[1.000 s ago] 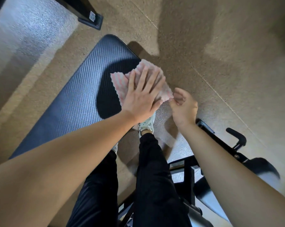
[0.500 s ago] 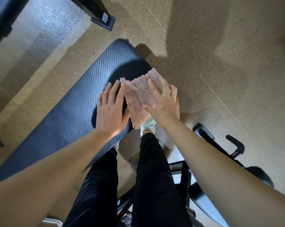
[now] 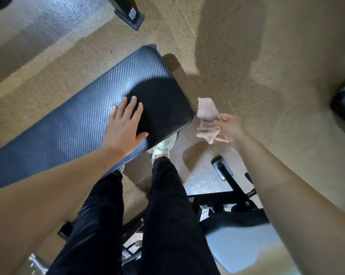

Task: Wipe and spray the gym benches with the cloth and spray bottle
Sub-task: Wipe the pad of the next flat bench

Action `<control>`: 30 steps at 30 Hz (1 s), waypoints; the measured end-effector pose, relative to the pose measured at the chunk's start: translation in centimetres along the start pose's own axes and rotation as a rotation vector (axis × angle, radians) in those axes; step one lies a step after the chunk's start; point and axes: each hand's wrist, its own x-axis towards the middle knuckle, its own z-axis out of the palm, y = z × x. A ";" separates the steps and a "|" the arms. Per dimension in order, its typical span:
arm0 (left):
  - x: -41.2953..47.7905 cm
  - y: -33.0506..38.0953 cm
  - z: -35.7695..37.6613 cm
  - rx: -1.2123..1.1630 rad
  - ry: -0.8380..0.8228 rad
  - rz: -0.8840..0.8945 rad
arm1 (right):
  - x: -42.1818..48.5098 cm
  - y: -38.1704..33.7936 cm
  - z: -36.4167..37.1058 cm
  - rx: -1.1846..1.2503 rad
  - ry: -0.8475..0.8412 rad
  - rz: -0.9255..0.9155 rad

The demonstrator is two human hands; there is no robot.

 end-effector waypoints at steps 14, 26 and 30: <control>-0.1 0.0 0.5 0.019 0.011 -0.007 | -0.7 -7.0 4.4 -0.017 -0.314 -0.091; -0.4 -0.9 1.9 -0.076 0.105 0.016 | 1.2 -13.3 7.7 -0.280 -0.341 -0.308; -0.5 -1.3 2.3 -0.119 0.151 0.027 | 2.6 -15.6 9.2 -0.324 -0.304 -0.387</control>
